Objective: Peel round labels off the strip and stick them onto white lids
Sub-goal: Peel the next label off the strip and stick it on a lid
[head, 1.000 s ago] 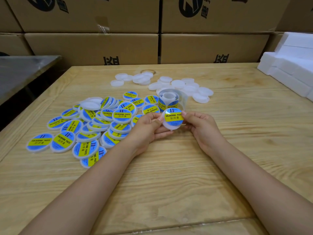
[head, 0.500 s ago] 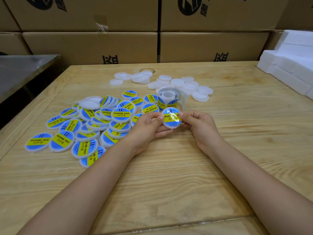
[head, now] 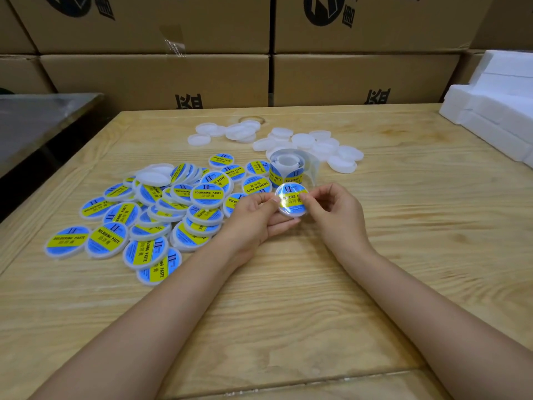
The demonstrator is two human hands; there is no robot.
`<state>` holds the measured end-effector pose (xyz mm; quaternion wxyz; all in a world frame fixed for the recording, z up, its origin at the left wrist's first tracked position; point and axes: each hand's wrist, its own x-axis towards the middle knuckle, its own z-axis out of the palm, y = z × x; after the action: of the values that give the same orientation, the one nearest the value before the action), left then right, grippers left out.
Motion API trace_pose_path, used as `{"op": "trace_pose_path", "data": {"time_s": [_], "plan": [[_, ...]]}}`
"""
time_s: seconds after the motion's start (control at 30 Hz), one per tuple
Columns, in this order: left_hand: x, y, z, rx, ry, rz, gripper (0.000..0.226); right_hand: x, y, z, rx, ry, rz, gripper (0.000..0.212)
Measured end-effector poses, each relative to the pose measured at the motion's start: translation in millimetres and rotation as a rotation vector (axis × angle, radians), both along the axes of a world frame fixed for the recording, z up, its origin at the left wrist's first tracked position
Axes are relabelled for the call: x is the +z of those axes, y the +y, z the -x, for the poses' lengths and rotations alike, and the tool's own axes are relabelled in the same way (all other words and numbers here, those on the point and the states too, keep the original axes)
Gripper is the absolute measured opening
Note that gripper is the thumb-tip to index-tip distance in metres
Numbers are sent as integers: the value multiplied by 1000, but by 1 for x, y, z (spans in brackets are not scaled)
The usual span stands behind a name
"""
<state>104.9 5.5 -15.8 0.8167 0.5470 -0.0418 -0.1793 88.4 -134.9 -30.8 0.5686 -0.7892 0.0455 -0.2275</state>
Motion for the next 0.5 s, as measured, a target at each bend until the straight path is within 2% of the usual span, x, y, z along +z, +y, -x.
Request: {"op": "trace_pose_path", "data": {"time_s": [0.07,0.17,0.27,0.5], "plan": [[1,0,1,-11,17,37,16,-1,0,1,-9,-43,3,17],[2,1,2,-29,33,75,16,0,-1,1,37,-47,-91,41],[2,0,3,-54,12,68,16,1,2,1,26,-70,-64,13],[-2,-7,10,-75,-120,-53,19,0,-1,-1,-72,-42,-159,29]]}}
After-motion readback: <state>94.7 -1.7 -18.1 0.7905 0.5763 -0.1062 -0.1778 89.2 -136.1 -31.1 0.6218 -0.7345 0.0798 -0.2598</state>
